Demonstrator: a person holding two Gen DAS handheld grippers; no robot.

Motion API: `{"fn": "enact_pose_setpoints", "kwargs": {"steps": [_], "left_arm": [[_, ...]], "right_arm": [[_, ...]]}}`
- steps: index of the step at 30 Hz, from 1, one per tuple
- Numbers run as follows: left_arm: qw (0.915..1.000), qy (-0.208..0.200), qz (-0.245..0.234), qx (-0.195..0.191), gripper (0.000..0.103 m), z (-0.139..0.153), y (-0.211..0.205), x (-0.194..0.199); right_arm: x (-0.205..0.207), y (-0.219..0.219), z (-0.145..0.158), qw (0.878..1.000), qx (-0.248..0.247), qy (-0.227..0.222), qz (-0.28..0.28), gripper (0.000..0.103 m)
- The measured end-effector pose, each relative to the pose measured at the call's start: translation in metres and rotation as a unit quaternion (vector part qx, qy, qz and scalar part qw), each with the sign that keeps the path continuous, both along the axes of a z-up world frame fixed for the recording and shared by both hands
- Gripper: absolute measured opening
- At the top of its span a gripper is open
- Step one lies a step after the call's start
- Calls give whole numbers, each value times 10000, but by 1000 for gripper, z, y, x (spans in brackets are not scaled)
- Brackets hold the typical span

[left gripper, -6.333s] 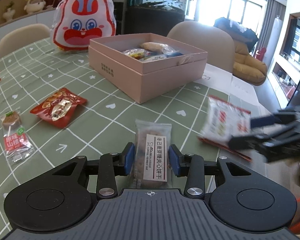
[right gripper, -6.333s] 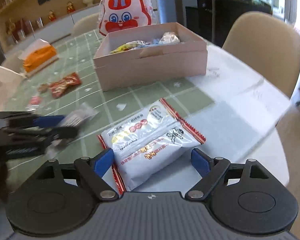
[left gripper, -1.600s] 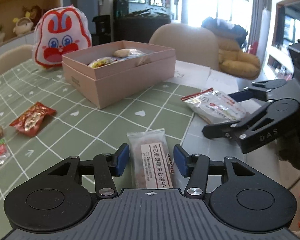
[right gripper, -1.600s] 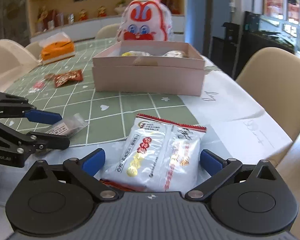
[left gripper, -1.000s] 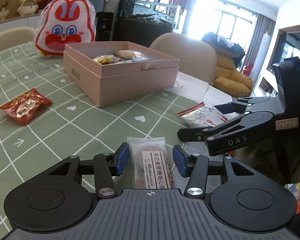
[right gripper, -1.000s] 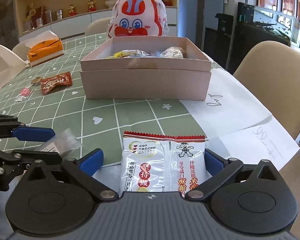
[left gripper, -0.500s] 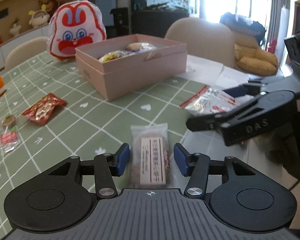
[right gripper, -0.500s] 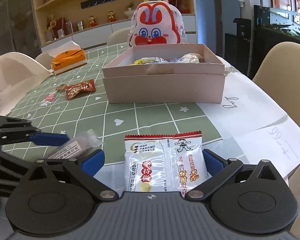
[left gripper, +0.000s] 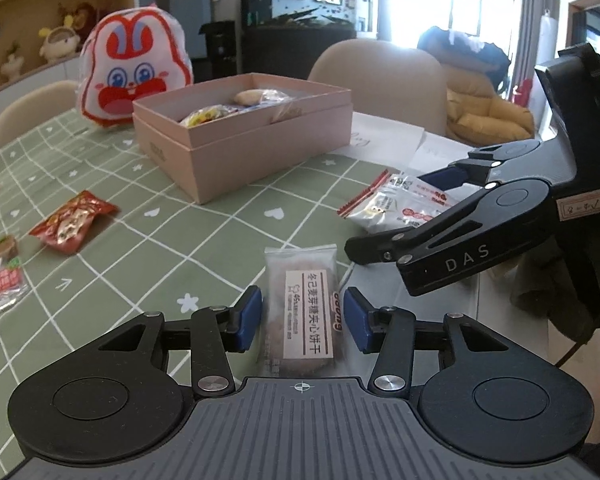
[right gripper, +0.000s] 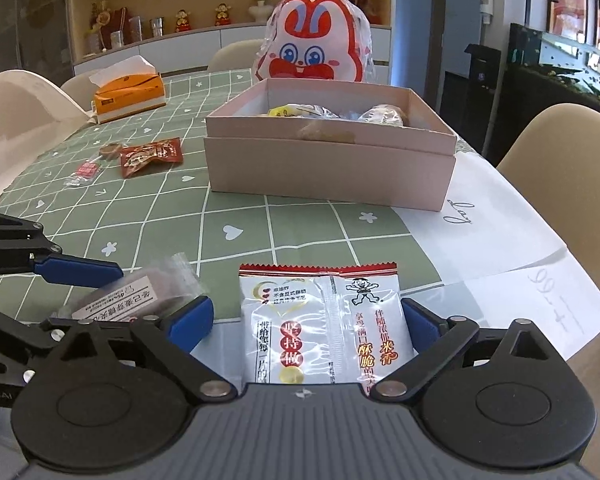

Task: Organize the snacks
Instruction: 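Carry the white pack and biscuit pack over the pink box with both tools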

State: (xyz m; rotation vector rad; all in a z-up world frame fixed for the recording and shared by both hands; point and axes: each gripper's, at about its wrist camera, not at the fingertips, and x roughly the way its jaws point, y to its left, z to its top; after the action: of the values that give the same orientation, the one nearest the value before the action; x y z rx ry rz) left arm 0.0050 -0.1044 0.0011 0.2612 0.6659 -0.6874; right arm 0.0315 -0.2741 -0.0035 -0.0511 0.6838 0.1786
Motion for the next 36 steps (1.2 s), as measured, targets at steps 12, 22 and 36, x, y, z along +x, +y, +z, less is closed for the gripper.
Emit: {"fn": "enact_pose_setpoints", "kwargs": {"steps": [12,22,36], "left_arm": [[9992,-222,340,69,47,0,-1,-9],[9987,-231,447,82,45,0,-3,-10],[9983,-271,74,506,39,19,-26,-1]], "right_arm": [[-3,-3,-1,9999,57,-76,-53,95],[-6,-9,-1,9995,276,-121,49,95],[-3,-28,13,9962,106,-110,854,76]]}}
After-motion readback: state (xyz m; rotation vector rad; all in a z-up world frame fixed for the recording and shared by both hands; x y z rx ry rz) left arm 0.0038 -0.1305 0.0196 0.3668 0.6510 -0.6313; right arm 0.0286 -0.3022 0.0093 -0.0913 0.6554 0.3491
